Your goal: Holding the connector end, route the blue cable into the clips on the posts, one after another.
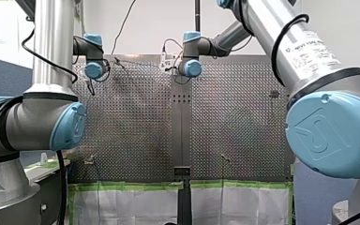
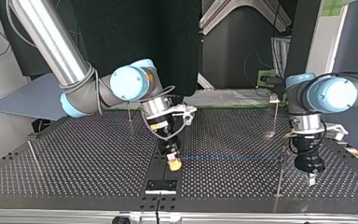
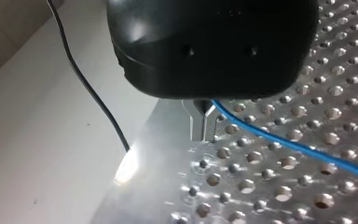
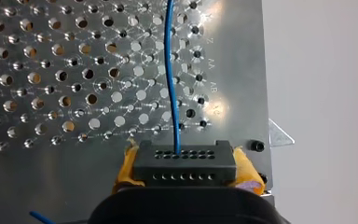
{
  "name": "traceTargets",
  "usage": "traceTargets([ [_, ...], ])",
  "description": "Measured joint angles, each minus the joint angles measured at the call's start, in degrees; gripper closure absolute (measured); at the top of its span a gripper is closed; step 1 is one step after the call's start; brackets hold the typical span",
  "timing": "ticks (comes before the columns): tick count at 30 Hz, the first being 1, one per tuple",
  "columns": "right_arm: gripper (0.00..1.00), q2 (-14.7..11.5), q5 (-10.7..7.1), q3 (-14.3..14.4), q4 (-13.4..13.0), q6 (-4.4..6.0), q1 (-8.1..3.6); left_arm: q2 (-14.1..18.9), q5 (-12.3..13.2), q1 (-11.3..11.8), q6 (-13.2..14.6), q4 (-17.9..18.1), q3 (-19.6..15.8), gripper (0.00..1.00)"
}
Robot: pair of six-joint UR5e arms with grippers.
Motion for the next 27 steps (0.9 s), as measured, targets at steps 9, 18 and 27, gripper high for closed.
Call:
traceTargets([
  [9,1.0,0.4,-0.38,-0.6,0.1,-0.03,-0.31,-0.9,0.6,0.3,-0.8,0.0,0.0,1.0],
  [18,1.0,0.5,-0.64,-0.6,-0.4,-0.07,-0.2,-0.6,1.2,0.8,-2.9,-2.3,0.0,0.65],
  [27,1.0,0.6,-0.82,-0.6,-0.7,-0.38,0.0,1.6,3.5,1.0,-0.8,-3.3,0.0,0.03],
])
